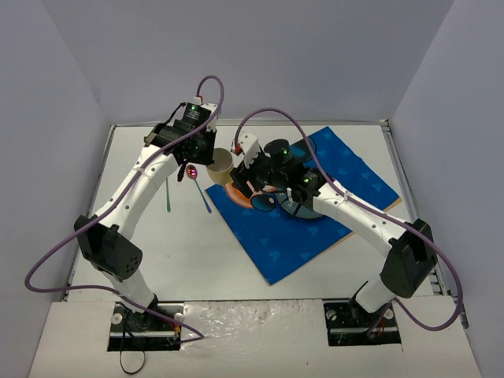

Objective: Set the dinner table for one person

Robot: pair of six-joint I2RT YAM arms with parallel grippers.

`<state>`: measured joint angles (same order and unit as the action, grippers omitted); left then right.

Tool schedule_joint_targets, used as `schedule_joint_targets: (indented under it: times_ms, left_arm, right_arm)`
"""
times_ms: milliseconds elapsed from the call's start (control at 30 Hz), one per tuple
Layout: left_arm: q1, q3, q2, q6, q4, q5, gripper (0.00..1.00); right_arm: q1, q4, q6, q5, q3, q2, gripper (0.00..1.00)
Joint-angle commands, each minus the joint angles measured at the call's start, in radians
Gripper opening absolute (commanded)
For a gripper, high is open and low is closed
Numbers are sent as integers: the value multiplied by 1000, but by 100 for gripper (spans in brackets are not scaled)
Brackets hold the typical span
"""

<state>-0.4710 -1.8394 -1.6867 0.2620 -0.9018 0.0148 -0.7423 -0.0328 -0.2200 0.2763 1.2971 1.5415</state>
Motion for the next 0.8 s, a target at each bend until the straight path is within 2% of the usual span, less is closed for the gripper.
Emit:
schedule_joint_targets:
  times_ms: [0, 533, 767]
  left_arm:
    - [-5, -24, 67, 29, 76, -9, 0]
    - [0, -6, 101, 40, 83, -77, 0]
    - [3, -6, 108, 42, 85, -98, 0]
  right_arm:
    - [-11, -64, -27, 21, 34, 3, 62]
    - [8, -295, -10, 44, -122, -40, 46]
    - [24, -388, 14, 67, -183, -72, 34]
